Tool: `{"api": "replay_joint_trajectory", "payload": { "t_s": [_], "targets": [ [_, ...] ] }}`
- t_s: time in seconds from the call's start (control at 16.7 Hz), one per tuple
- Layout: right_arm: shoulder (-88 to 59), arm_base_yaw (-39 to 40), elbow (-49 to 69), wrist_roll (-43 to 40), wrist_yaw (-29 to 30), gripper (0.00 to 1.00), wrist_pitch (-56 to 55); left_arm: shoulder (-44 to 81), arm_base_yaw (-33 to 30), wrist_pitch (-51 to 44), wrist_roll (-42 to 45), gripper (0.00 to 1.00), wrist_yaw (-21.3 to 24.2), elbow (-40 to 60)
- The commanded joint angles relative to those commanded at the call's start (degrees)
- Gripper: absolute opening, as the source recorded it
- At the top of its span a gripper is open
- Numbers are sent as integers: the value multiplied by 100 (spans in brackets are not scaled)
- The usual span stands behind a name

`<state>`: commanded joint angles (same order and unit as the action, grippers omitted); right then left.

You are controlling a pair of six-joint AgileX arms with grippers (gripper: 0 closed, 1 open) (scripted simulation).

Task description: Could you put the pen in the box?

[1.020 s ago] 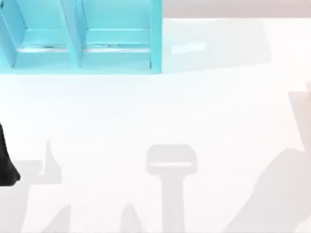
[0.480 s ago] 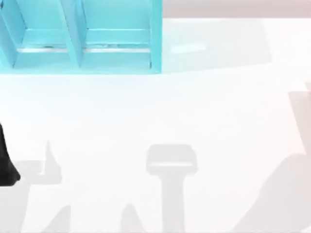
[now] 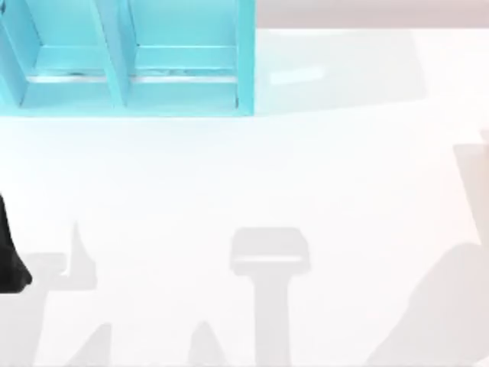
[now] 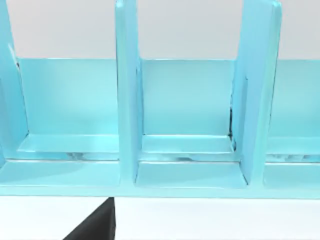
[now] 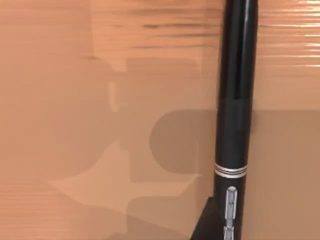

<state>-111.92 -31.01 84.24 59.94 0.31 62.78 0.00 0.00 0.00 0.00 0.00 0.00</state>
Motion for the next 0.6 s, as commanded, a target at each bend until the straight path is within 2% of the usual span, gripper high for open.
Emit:
{"api": "replay_joint_trajectory", "payload": {
  "t_s": [0.24,0.6],
  "targets": [
    [0,0,0,0,0,98,0,0,0,0,0,100,0,0],
    [0,0,0,0,0,100,0,0,0,0,0,100,0,0]
  ]
}}
